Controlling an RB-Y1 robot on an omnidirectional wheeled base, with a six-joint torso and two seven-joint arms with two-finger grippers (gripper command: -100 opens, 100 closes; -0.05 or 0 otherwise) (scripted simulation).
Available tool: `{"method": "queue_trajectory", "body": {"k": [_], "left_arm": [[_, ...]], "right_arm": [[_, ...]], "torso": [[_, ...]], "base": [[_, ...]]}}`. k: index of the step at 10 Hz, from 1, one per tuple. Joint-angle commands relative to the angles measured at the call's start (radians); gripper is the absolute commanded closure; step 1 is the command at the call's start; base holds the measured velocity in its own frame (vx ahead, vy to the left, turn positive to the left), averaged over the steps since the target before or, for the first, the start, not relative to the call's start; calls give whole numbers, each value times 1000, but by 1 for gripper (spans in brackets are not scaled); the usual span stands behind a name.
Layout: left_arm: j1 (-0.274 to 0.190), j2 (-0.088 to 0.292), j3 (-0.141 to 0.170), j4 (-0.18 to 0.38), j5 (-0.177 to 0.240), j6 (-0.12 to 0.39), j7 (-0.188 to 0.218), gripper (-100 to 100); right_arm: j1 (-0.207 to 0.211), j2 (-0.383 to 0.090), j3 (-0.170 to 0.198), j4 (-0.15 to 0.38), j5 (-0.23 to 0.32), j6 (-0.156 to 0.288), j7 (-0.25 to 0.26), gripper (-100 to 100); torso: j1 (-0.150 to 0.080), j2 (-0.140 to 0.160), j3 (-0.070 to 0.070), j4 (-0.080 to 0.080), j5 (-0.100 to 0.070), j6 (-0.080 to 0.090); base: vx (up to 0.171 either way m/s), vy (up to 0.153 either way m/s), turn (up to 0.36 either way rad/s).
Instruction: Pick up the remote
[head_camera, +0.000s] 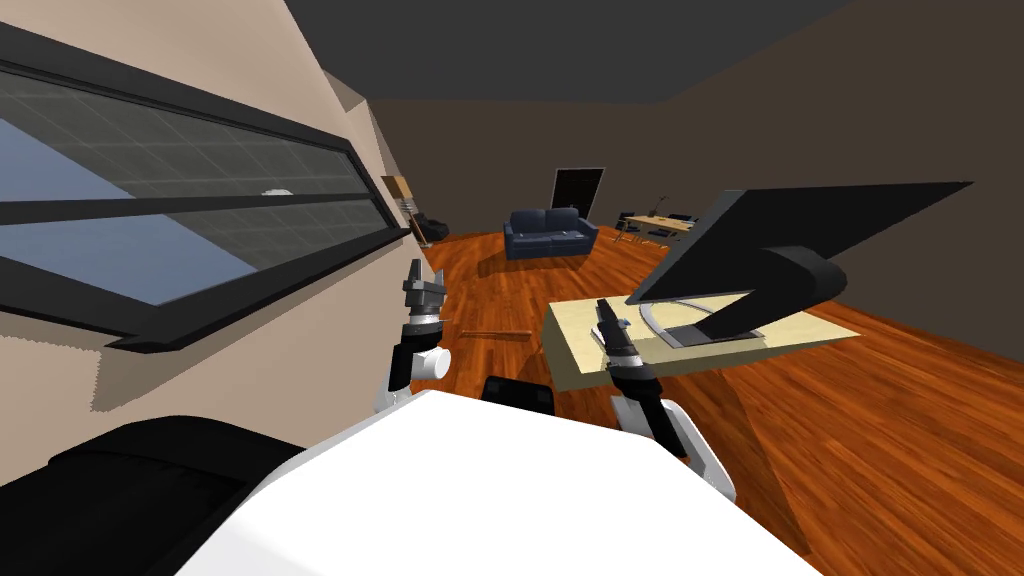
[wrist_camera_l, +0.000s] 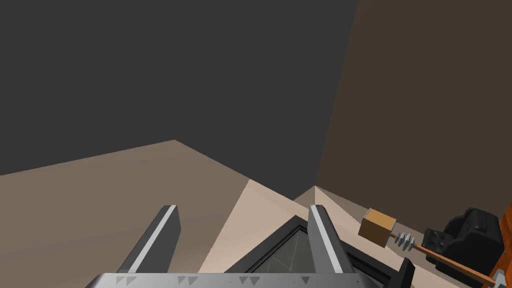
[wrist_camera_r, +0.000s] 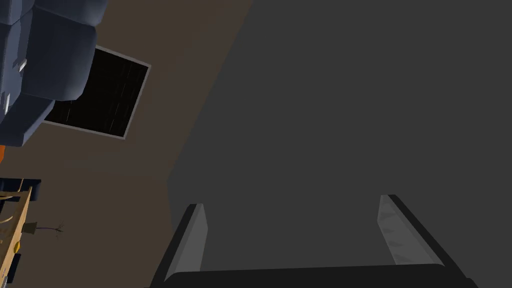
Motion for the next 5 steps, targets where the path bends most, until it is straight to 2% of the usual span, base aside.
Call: {"method": "queue_trajectory", "body": {"k": [1,2,3,5], "left_arm": [[0,0,0,0,0,0,0,0],[0,0,0,0,0,0,0,0],[0,0,0,0,0,0,0,0],[0,0,0,0,0,0,0,0]], "right_arm": [[-11,-23,0,37,9,1,-6,-100],[-16,-54,4,68,29,1,-11,-100],[-16,-54,4,80,29,1,-11,-100],[-25,-119,13,148,74,-3,-22,-100]], "torso": [[0,0,0,0,0,0],[-4,2,1,0,-1,1],[-6,2,1,0,-1,0],[-7,2,1,1,-2,0]], "base": [[81,146,51],[82,123,131],[75,97,85],[111,123,198]]}}
